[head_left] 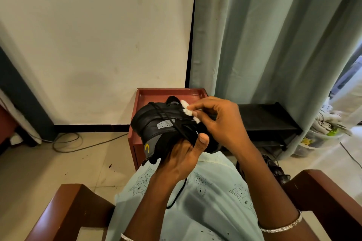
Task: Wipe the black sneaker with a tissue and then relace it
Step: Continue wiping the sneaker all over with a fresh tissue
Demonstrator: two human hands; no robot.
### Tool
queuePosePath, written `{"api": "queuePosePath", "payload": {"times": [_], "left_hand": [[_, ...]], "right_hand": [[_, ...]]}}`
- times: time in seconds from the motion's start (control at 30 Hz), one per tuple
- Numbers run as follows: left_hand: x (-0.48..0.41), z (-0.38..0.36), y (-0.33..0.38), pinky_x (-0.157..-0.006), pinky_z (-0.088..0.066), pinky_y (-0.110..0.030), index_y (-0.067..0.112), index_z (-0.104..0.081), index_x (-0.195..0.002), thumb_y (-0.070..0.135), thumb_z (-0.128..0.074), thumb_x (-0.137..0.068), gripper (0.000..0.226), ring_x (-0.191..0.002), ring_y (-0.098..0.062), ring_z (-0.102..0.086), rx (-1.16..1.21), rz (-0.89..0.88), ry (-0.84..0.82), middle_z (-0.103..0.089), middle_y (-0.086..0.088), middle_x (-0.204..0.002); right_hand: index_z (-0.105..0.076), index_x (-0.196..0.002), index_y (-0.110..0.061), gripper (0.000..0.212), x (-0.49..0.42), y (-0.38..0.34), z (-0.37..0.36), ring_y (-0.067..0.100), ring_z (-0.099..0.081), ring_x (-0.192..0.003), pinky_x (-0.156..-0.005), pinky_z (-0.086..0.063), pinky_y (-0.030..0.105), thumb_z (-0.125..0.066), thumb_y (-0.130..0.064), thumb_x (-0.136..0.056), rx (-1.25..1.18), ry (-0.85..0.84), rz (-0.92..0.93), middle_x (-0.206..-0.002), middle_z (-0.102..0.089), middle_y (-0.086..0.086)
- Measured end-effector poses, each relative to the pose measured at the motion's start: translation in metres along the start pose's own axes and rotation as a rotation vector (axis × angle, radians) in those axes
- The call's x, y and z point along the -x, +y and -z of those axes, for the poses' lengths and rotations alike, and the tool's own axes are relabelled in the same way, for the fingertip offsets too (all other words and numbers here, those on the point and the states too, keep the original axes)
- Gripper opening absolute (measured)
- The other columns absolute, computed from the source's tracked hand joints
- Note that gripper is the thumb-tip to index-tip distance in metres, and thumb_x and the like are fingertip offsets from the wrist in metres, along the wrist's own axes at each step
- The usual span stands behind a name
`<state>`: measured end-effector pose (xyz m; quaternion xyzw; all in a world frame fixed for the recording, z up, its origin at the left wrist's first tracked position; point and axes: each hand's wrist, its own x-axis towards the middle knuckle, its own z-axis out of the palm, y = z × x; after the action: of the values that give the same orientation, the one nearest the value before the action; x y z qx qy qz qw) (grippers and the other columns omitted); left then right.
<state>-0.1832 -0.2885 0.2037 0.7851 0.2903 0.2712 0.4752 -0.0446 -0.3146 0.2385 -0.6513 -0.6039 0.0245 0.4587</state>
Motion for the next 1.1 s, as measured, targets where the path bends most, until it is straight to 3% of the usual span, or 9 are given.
{"api": "queuePosePath", "payload": {"times": [0.13, 0.3, 0.37, 0.47, 0.63, 0.73, 0.87, 1.03, 1.1], "left_hand": [[-0.002, -0.003, -0.001, -0.07, -0.033, -0.005, 0.04, -0.048, -0.064, 0.105, -0.001, -0.045, 0.083, -0.068, 0.018, -0.051, -0.006, 0.047, -0.01, -0.055, 0.03, -0.059], [-0.002, -0.006, -0.006, -0.088, -0.024, 0.005, 0.035, -0.05, -0.134, 0.105, -0.003, -0.046, 0.122, -0.107, 0.009, -0.045, 0.035, -0.02, -0.086, -0.055, 0.021, -0.114], [-0.001, -0.006, -0.007, -0.098, -0.022, -0.002, 0.044, -0.037, -0.138, 0.105, -0.006, -0.049, 0.112, -0.124, 0.006, -0.036, 0.053, -0.025, -0.077, -0.047, 0.018, -0.132], [-0.002, -0.006, -0.007, -0.099, -0.018, 0.005, 0.043, -0.032, -0.141, 0.103, -0.009, -0.055, 0.107, -0.128, 0.011, -0.028, 0.096, -0.071, -0.044, -0.038, 0.022, -0.136], [-0.006, -0.006, -0.011, -0.116, -0.028, -0.026, 0.058, -0.035, -0.12, 0.104, -0.013, -0.053, 0.085, -0.133, 0.001, -0.038, 0.23, -0.031, 0.041, -0.046, 0.024, -0.134], [-0.008, -0.005, -0.014, -0.107, -0.039, -0.021, 0.052, -0.045, -0.121, 0.105, -0.021, -0.052, 0.089, -0.119, 0.012, -0.049, 0.355, -0.031, 0.086, -0.053, 0.022, -0.127], [-0.007, -0.009, -0.012, -0.111, -0.04, -0.046, 0.031, -0.057, -0.125, 0.097, -0.028, -0.065, 0.094, -0.126, -0.018, -0.055, 0.423, -0.053, 0.088, -0.061, -0.004, -0.131], [-0.004, 0.001, -0.004, -0.086, -0.052, -0.016, 0.023, -0.06, -0.116, 0.084, -0.032, -0.073, 0.08, -0.109, 0.0, -0.064, 0.515, -0.145, 0.15, -0.071, 0.017, -0.108], [-0.005, 0.003, -0.004, -0.088, -0.055, -0.022, 0.02, -0.059, -0.122, 0.083, -0.034, -0.074, 0.082, -0.112, -0.005, -0.064, 0.582, -0.146, 0.158, -0.071, 0.014, -0.114]], "right_hand": [[-0.078, -0.097, -0.02, 0.018, 0.007, 0.01, 0.008, 0.002, -0.064, -0.083, -0.082, -0.056, 0.026, -0.071, -0.006, -0.088, 0.183, 0.041, -0.063, -0.096, -0.074, -0.008], [-0.079, -0.097, -0.017, 0.016, 0.007, -0.018, -0.001, 0.006, -0.07, -0.091, -0.084, -0.058, 0.031, -0.071, -0.006, -0.088, -0.083, -0.061, -0.005, -0.095, -0.075, -0.007], [-0.078, -0.099, -0.015, 0.015, 0.005, -0.028, -0.002, 0.008, -0.071, -0.092, -0.085, -0.058, 0.031, -0.071, -0.006, -0.089, -0.223, -0.139, -0.001, -0.094, -0.076, -0.006], [-0.079, -0.1, -0.014, 0.015, 0.002, -0.029, -0.002, 0.006, -0.071, -0.092, -0.085, -0.058, 0.029, -0.072, -0.007, -0.088, -0.189, -0.157, 0.043, -0.095, -0.076, -0.006], [-0.079, -0.098, -0.02, 0.018, 0.005, 0.002, 0.016, 0.004, -0.069, -0.085, -0.081, -0.057, 0.025, -0.074, -0.007, -0.086, 0.06, -0.027, -0.026, -0.094, -0.075, -0.007], [-0.078, -0.098, -0.02, 0.019, 0.013, 0.015, 0.019, 0.005, -0.068, -0.082, -0.078, -0.056, 0.026, -0.072, -0.006, -0.087, 0.114, 0.096, -0.102, -0.093, -0.074, -0.007], [-0.078, -0.098, -0.019, 0.018, 0.026, -0.001, 0.002, 0.004, -0.065, -0.085, -0.079, -0.055, 0.026, -0.072, -0.006, -0.087, 0.108, 0.159, -0.023, -0.093, -0.072, -0.01], [-0.077, -0.1, -0.016, 0.016, 0.041, -0.021, -0.016, 0.009, -0.064, -0.094, -0.083, -0.052, 0.027, -0.071, -0.007, -0.088, 0.051, 0.153, 0.12, -0.097, -0.073, -0.009], [-0.076, -0.1, -0.014, 0.017, 0.039, -0.007, -0.014, 0.013, -0.062, -0.093, -0.083, -0.05, 0.028, -0.071, -0.003, -0.088, 0.181, 0.23, 0.119, -0.098, -0.072, -0.006]]}}
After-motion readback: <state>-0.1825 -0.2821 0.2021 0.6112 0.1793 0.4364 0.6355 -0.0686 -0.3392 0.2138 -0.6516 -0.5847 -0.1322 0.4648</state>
